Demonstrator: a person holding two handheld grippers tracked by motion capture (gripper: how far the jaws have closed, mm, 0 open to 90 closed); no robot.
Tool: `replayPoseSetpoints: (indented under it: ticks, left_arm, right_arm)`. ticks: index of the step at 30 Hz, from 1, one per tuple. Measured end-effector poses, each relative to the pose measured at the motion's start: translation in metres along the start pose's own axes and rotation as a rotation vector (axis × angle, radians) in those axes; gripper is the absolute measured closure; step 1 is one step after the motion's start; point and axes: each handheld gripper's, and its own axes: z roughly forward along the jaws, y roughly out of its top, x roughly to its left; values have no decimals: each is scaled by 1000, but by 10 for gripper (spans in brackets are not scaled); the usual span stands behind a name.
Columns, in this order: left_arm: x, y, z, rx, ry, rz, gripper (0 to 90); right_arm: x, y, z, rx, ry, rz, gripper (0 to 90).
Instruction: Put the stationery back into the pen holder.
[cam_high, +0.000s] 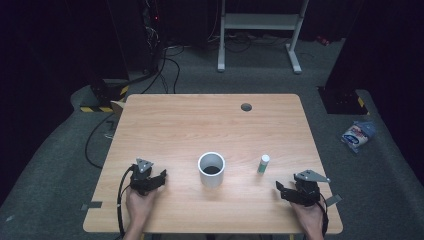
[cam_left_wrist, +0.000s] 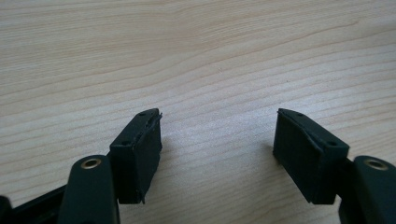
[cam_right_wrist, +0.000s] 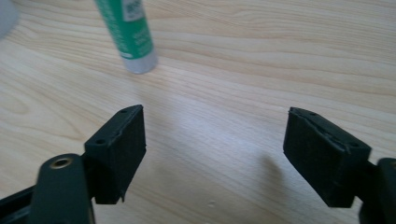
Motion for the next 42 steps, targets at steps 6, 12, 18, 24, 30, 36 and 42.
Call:
replayPoseSetpoints:
  ticks: [6, 12, 18, 24, 30, 36, 42]
  left_arm:
    - [0, 0, 0, 2, 4, -3, 305]
    - [0, 0, 0, 4, 3, -2, 304]
    - [0, 0, 0, 2, 1, -4, 303]
    - [0, 0, 0, 2, 0, -5, 301]
    - [0, 0, 0, 1, -1, -5, 300]
    - [1, 0, 0, 2, -4, -6, 297]
    - [1, 0, 0, 2, -6, -3, 292]
  right_arm:
    - [10, 2, -5, -30, 80, 5, 348]
    - [17, 9, -9, -59, 118, -6, 374]
    - [24, 19, -11, -86, 119, -27, 389]
    - [32, 29, -6, -85, 119, -56, 417]
    - [34, 40, 1, -86, 113, -51, 441]
    - [36, 50, 9, -74, 105, -59, 466]
    - [38, 57, 18, -67, 103, -39, 492]
